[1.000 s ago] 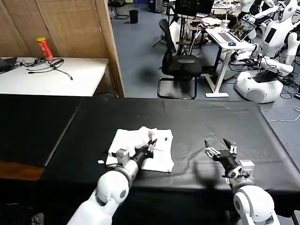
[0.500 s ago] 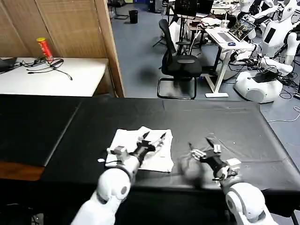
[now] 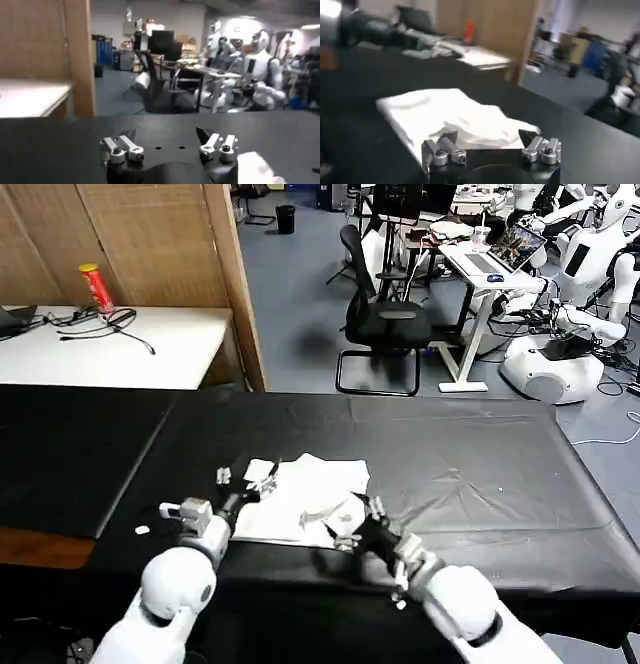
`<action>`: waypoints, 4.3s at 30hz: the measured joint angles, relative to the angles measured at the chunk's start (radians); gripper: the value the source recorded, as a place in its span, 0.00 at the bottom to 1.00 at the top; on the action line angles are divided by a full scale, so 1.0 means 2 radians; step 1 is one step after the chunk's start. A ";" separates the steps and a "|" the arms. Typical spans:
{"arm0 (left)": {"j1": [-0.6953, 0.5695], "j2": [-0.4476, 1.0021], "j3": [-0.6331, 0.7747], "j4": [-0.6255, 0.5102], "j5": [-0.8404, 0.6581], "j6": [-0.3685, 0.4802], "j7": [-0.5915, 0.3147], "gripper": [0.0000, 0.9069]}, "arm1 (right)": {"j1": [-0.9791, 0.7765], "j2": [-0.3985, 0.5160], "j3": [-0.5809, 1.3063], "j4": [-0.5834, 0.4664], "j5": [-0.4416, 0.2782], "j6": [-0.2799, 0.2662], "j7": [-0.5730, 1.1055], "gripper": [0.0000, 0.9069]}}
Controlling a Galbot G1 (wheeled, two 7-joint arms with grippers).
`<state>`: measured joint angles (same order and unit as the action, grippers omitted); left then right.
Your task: Fold and organize the clothes.
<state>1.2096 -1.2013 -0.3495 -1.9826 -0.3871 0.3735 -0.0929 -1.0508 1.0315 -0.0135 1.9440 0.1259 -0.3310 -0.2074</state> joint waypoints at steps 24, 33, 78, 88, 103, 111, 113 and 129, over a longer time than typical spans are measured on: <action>0.021 -0.013 -0.023 0.024 0.014 -0.012 0.003 0.97 | -0.024 -0.026 0.013 0.024 -0.002 0.000 0.012 0.97; 0.014 -0.023 -0.023 0.050 0.011 -0.022 0.015 0.97 | -0.113 -0.047 0.091 0.069 0.028 0.005 0.029 0.97; 0.013 -0.040 -0.068 0.117 -0.236 -0.034 0.041 0.00 | -0.206 0.039 0.222 0.120 0.135 -0.001 0.072 0.97; 0.013 -0.005 -0.083 0.086 -0.123 -0.024 0.033 0.00 | -0.207 0.047 0.226 0.116 0.121 0.001 0.074 0.97; 0.056 0.213 -0.182 0.042 -0.030 -0.027 0.035 0.00 | -0.191 0.060 0.222 0.093 0.112 -0.001 0.078 0.97; 0.066 0.251 -0.209 -0.017 -0.029 -0.006 0.008 0.00 | -0.191 0.068 0.215 0.086 0.104 0.001 0.079 0.97; 0.069 0.242 -0.193 -0.036 -0.031 -0.003 0.001 0.00 | -0.194 0.069 0.215 0.086 0.101 0.001 0.079 0.97; 0.027 0.063 0.026 -0.050 -0.037 -0.006 -0.007 0.97 | -0.181 0.070 0.192 0.086 0.157 -0.047 0.090 0.97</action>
<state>1.2633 -1.0752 -0.2968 -2.0835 -0.4614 0.3610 -0.1066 -1.4130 1.1720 0.3715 2.1170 0.4399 -0.4247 -0.0276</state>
